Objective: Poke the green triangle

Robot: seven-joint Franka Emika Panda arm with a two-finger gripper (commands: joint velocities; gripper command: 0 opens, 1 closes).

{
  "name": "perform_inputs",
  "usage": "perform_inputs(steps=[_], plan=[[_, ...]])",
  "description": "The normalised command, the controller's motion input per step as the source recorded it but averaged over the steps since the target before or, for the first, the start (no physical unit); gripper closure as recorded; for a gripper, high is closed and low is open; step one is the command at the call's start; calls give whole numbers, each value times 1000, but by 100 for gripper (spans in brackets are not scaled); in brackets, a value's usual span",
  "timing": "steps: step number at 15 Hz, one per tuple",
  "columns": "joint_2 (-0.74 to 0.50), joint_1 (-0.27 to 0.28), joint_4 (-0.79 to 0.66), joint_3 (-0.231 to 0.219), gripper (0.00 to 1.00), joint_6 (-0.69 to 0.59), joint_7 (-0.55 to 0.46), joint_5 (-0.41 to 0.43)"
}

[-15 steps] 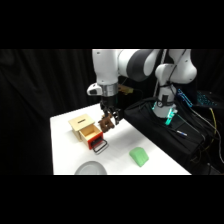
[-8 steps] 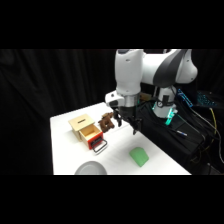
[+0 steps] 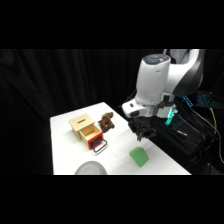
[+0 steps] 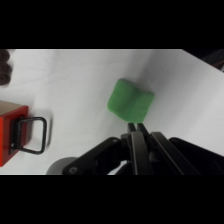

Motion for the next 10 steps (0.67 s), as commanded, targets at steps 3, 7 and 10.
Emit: perform_inputs(steps=[3,7,10], plan=[[136,14,-117,1,100,371,-3,-56],[309,-7,16,-24,100,363,-82,-65],[402,-27,147,-36,100,268,-163,-69]])
